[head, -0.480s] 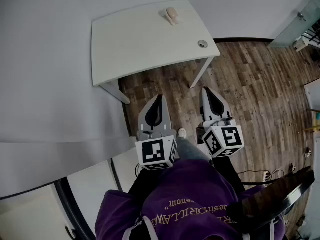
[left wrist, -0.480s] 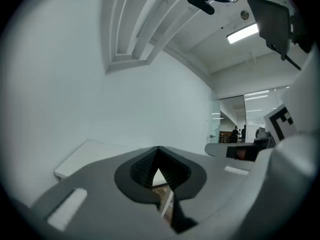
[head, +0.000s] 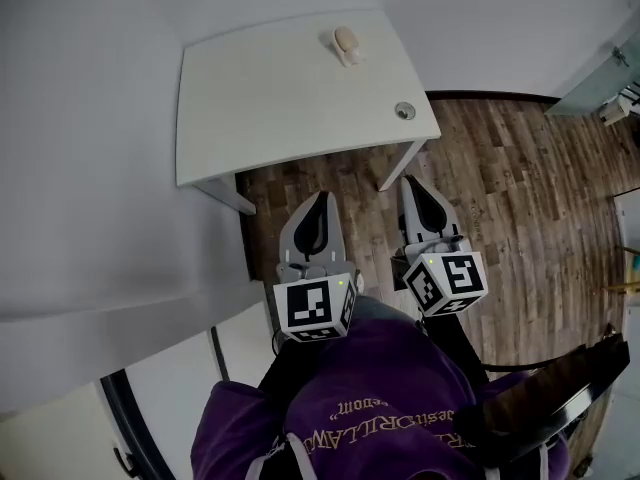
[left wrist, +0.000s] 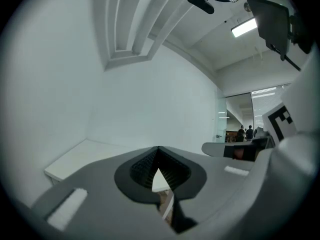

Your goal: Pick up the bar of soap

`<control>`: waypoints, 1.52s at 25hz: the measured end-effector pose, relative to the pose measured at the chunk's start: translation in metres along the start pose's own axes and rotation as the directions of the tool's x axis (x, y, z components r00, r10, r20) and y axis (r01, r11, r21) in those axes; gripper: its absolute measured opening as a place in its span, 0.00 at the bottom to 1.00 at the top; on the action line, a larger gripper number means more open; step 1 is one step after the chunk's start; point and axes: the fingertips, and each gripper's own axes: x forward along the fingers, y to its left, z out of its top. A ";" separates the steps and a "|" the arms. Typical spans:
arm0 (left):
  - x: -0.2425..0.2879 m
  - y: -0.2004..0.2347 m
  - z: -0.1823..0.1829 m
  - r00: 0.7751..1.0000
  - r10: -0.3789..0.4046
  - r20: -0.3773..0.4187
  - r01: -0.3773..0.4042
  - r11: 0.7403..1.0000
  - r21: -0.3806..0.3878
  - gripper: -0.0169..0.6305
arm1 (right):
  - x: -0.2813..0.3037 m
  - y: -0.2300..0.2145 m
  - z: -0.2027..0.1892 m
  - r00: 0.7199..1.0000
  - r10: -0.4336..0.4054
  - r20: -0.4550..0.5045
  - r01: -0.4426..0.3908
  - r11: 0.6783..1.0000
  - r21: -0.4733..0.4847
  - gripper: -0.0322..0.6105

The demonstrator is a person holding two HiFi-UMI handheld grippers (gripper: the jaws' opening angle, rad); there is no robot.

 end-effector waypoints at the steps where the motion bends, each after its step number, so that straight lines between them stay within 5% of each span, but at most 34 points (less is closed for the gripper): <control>1: 0.005 -0.002 -0.002 1.000 0.007 -0.001 -0.007 1.000 -0.003 0.04 | 0.004 -0.005 -0.001 1.000 0.006 -0.003 -0.006 1.000 0.000 0.06; 12: 0.042 -0.004 -0.006 0.998 0.051 -0.021 -0.051 0.999 -0.007 0.04 | 0.028 -0.037 -0.007 0.999 0.025 -0.036 -0.024 0.999 0.028 0.06; 21: 0.098 -0.005 0.002 1.000 -0.016 -0.016 0.016 1.000 0.010 0.04 | 0.061 -0.075 0.008 0.998 -0.057 0.010 0.057 0.998 0.029 0.06; 38: 0.223 0.079 0.024 1.000 -0.024 -0.012 0.024 1.000 0.000 0.04 | 0.209 -0.089 0.021 0.998 -0.066 0.007 0.066 0.998 0.003 0.06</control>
